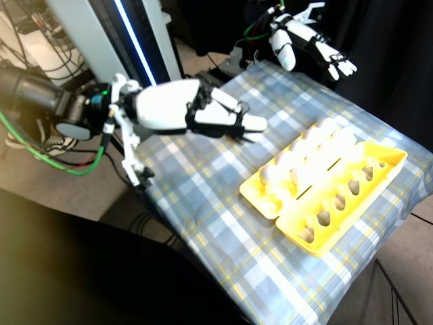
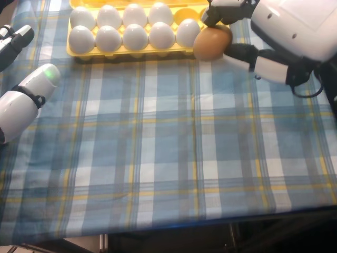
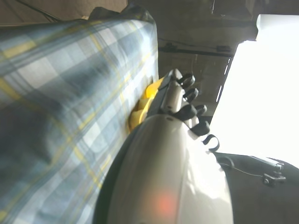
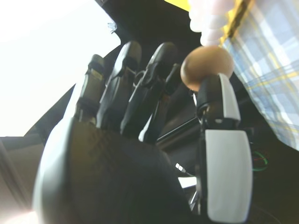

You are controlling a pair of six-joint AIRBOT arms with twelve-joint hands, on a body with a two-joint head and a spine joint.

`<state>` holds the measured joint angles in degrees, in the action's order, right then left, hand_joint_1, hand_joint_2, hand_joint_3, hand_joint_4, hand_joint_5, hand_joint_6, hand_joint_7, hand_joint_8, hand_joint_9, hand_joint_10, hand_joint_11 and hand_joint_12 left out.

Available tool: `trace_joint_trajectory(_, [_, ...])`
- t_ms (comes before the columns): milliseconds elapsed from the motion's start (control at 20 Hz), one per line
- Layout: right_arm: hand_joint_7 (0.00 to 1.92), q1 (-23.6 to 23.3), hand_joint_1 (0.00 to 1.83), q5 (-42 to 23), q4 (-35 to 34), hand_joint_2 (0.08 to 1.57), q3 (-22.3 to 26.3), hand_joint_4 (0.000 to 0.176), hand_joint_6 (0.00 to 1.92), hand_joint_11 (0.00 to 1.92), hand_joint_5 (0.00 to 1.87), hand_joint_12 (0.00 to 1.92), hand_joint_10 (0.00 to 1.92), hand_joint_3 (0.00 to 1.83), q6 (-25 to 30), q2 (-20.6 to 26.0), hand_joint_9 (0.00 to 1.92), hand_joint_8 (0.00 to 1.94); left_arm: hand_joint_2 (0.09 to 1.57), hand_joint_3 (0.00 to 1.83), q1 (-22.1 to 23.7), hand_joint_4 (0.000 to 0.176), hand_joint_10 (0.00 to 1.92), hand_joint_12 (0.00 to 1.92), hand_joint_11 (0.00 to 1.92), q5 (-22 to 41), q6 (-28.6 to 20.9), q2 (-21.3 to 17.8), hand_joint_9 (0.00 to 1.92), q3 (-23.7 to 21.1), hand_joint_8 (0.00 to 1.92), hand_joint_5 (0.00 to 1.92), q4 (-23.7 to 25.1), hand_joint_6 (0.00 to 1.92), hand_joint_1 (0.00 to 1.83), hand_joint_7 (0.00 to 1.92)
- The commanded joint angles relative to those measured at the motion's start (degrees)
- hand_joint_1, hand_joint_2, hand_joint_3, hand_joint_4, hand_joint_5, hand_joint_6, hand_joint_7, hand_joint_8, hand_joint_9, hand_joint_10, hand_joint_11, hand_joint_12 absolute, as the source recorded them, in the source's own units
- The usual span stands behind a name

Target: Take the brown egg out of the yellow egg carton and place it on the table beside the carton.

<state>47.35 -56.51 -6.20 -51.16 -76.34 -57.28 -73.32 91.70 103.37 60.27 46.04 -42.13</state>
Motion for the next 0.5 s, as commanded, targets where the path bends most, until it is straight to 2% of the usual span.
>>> trace_joint_trajectory(0, [1.12, -0.3, 1.04, -7.1, 1.4, 1.19, 0.3, 0.000, 1.19, 0.11, 0.85, 0.00, 0.00, 0.00, 0.0, -0.5, 0.64, 0.01, 1.22, 0.00, 0.3, 0.033, 0.00, 0.00, 0.00, 6.5, -0.3, -0.1, 0.07, 0.1, 0.00, 0.33, 2.3, 0.00, 0.13, 0.15])
trace_joint_trajectory(50, [1.10, 0.2, 1.01, -7.1, 1.4, 1.20, 0.2, 0.018, 1.23, 0.11, 0.82, 0.00, 0.00, 0.00, 0.0, -0.7, 0.62, 0.01, 1.22, 0.00, 0.3, 0.034, 0.00, 0.00, 0.00, 6.5, -0.3, -0.1, 0.07, 0.1, 0.00, 0.33, 2.3, 0.00, 0.13, 0.15])
trace_joint_trajectory(100, [1.12, 0.7, 1.01, -7.1, 1.3, 1.21, 0.0, 0.023, 1.24, 0.12, 0.81, 0.01, 0.01, 0.00, 0.0, -1.1, 0.64, 0.02, 1.22, 0.00, 0.3, 0.039, 0.00, 0.00, 0.00, 6.5, -0.3, -0.1, 0.07, 0.1, 0.00, 0.32, 2.3, 0.00, 0.13, 0.14])
trace_joint_trajectory(150, [1.13, 1.1, 1.02, -7.0, 0.9, 1.20, 0.0, 0.005, 1.22, 0.14, 0.82, 0.02, 0.01, 0.00, 0.0, -1.3, 0.66, 0.01, 1.22, 0.00, 0.3, 0.039, 0.00, 0.00, 0.00, 6.5, -0.3, -0.1, 0.07, 0.1, 0.00, 0.32, 2.3, 0.00, 0.14, 0.14])
trace_joint_trajectory(300, [1.14, 1.7, 1.06, -6.7, 0.4, 1.19, 0.0, 0.000, 1.19, 0.13, 0.84, 0.01, 0.00, 0.00, -0.7, -1.4, 0.66, 0.00, 1.22, 0.00, 0.3, 0.044, 0.00, 0.00, 0.00, 6.5, -0.3, -0.2, 0.07, 0.0, 0.00, 0.32, 2.3, 0.00, 0.12, 0.15])
trace_joint_trajectory(350, [1.14, 1.7, 1.20, -6.6, 0.4, 1.12, -0.1, 0.000, 1.14, 0.14, 0.85, 0.02, 0.00, 0.01, -0.8, -1.5, 0.67, 0.61, 1.22, 0.00, 0.3, 0.032, 0.00, 0.00, 0.00, 6.5, -0.3, -0.1, 0.07, 0.0, 0.00, 0.33, 2.3, 0.00, 0.12, 0.15])
trace_joint_trajectory(400, [1.08, 1.7, 1.09, -6.5, 0.4, 1.17, -0.1, 0.000, 1.18, 0.13, 0.85, 0.01, 0.01, 0.01, -1.0, -1.5, 0.67, 0.28, 1.22, 0.00, 0.3, 0.027, 0.00, 0.00, 0.00, 6.5, -0.3, -0.1, 0.07, 0.0, 0.00, 0.33, 2.3, 0.00, 0.14, 0.15])
trace_joint_trajectory(450, [1.11, 1.7, 1.05, -6.3, 0.3, 1.19, -0.1, 0.000, 1.19, 0.13, 0.84, 0.01, 0.00, 0.00, -1.3, -1.6, 0.67, 0.10, 1.22, 0.00, 0.3, 0.028, 0.00, 0.00, 0.00, 6.5, -0.3, -0.1, 0.07, 0.0, 0.00, 0.33, 2.3, 0.00, 0.14, 0.15])
